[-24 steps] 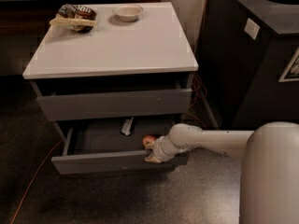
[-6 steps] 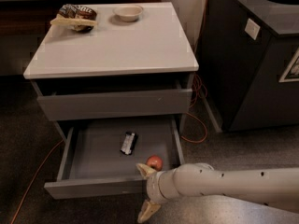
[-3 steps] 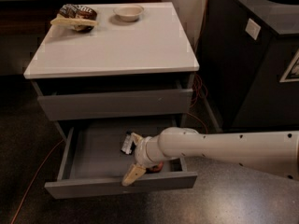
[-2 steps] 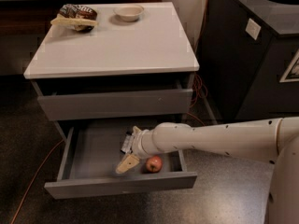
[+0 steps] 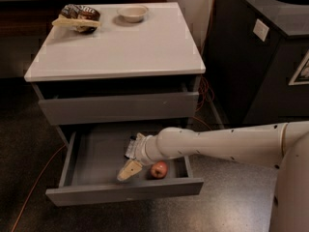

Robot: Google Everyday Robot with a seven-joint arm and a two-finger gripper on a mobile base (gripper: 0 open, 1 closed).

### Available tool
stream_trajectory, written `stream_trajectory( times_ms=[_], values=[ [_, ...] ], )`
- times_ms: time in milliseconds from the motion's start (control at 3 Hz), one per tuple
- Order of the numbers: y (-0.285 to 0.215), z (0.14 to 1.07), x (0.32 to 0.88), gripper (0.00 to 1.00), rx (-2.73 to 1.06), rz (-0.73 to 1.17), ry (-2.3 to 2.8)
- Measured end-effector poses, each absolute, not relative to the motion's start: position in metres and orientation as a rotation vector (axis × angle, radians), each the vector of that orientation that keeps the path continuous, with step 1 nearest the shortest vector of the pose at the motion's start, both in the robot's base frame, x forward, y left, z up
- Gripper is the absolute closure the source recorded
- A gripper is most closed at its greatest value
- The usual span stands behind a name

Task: Pick rxbar blueberry from middle drawer and place on counter

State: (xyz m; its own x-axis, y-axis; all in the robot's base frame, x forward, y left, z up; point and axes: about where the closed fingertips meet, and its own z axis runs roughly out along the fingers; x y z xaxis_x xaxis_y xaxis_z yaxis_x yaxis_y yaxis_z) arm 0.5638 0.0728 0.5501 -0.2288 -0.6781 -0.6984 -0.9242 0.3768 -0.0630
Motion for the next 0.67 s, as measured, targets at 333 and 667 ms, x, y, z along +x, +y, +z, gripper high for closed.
stream_trajectory(
  times_ms=[333,667],
  values=[
    [0.081,0.529,0.579,0.00,-1.216,0.544,2.090],
    [0.084,0.504,0.603,0.00,-1.037,0.543,2.173]
  ],
)
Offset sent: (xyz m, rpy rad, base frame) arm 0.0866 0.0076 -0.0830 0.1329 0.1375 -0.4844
